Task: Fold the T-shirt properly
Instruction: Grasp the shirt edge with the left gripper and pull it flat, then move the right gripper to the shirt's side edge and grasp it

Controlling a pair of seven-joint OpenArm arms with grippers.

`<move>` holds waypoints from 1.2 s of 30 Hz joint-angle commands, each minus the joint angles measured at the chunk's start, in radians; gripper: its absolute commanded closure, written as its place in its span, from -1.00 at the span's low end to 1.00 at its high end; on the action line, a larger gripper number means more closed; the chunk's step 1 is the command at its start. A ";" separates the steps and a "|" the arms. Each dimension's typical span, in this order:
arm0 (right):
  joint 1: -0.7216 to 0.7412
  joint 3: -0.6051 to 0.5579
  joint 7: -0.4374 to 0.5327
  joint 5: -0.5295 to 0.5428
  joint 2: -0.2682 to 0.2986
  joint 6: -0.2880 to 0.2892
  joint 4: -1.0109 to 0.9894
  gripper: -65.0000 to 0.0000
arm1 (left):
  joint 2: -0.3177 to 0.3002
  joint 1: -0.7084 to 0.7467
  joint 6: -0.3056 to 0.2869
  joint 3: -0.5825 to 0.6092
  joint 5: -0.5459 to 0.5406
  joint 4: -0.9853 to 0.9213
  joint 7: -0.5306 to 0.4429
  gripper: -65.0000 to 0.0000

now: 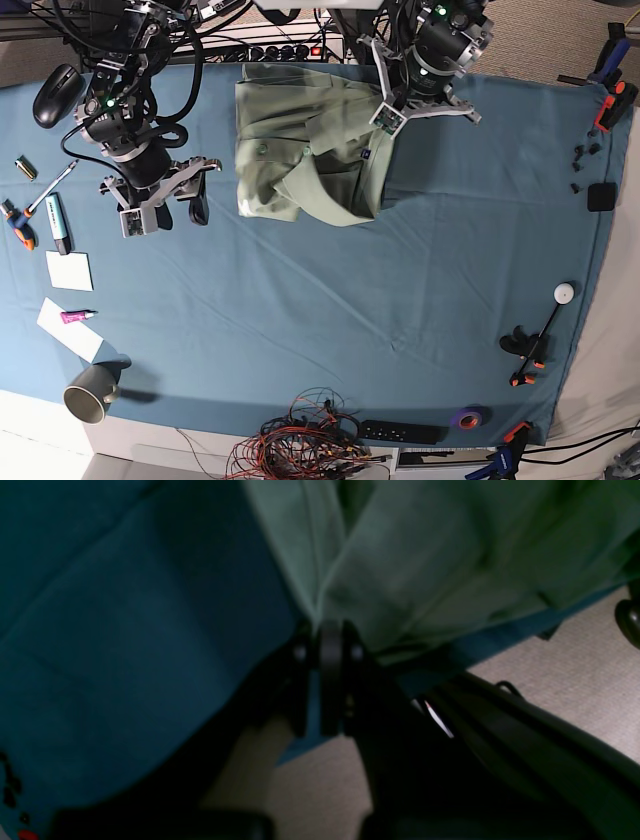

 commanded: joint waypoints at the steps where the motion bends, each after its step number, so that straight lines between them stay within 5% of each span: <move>1: 0.009 0.002 0.029 0.009 0.006 -0.004 0.013 -0.06 | -0.003 0.001 0.004 -0.001 0.007 0.022 -0.004 1.00; 2: 0.009 0.002 0.029 0.004 0.006 -0.010 0.013 -0.06 | -0.008 0.001 0.003 -0.001 0.006 0.022 -0.004 0.94; 6: 0.009 0.002 0.029 -0.069 0.005 -0.080 0.012 -0.06 | -0.037 0.002 0.001 -0.001 0.003 0.022 -0.001 0.12; 8: 0.008 0.002 0.028 -0.108 0.006 -0.098 0.012 -0.07 | -0.053 0.002 0.002 -0.001 0.004 0.022 0.008 -0.08; 15: 0.037 0.002 0.033 -0.148 0.035 -0.130 -0.107 -0.14 | -0.121 0.002 0.049 -0.001 0.015 0.022 0.043 -0.10; 18: 0.083 0.002 -0.046 -0.006 0.058 -0.126 -0.208 -0.14 | -0.154 0.004 0.049 -0.001 -0.004 0.022 0.053 -0.10; 26: 0.167 0.002 -0.212 0.349 0.066 0.021 -0.344 -0.14 | -0.185 0.040 0.046 -0.002 -0.064 0.022 0.070 -0.10; 36: 0.167 -0.003 -0.234 0.393 0.066 0.046 -0.344 -0.13 | -0.179 0.063 -0.003 -0.002 -0.171 0.022 0.063 -0.10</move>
